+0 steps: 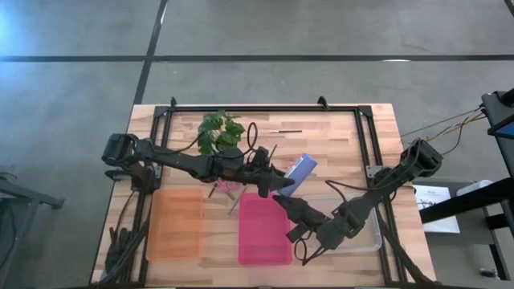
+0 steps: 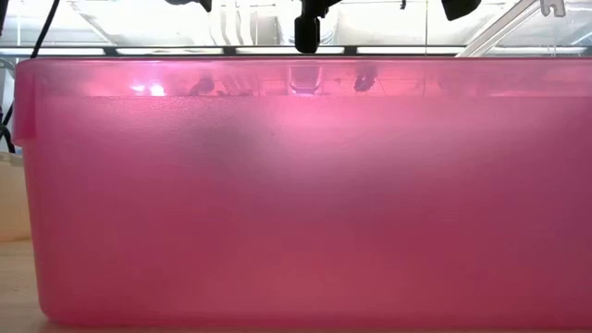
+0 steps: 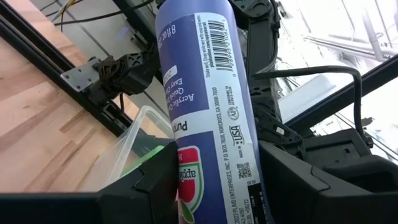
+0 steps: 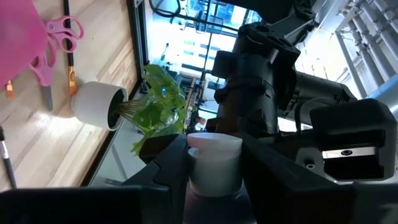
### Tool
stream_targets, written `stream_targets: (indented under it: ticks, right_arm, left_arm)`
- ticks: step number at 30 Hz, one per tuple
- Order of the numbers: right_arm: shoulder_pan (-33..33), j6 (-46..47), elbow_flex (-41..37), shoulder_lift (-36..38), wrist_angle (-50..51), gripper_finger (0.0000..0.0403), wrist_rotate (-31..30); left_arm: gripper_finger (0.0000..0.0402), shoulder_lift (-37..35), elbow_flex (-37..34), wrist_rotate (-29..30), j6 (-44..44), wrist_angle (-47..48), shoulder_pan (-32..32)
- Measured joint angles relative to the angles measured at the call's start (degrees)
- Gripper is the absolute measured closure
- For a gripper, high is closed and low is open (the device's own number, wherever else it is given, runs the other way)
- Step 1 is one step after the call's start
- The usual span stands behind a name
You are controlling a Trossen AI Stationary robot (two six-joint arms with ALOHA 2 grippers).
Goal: Pick & Place Paint Supplies
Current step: Put the purple paint bottle into the transparent bin
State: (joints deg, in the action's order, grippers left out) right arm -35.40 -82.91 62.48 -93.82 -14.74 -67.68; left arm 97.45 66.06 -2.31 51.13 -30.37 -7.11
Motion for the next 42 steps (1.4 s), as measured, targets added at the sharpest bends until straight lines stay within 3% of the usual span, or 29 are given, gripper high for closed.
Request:
stream_targets:
  ticks: [12,28,34,42]
  right_arm:
    - [0.0,0.0,0.0,0.0,-0.1,0.0291,0.1]
    - [0.2,-0.1,0.2,0.1,-1.3,0.0291,-0.7]
    - [0.1,0.5,0.0,-0.2,-0.8,0.0292,0.5]
    - [0.1,0.1,0.0,-0.1,-0.9,0.0292,-0.3]
  left_arm:
    - [0.0195,-0.1,0.0,-0.5,-1.1,0.7,0.0]
    - [0.0021,-0.3,0.7,2.3,-12.0,-1.4,1.0]
    - [0.0003,-4.0,1.2,3.0,-17.6,-2.5,2.5]
    - [0.0002,-13.6,1.0,4.4,-27.3,6.5,3.5]
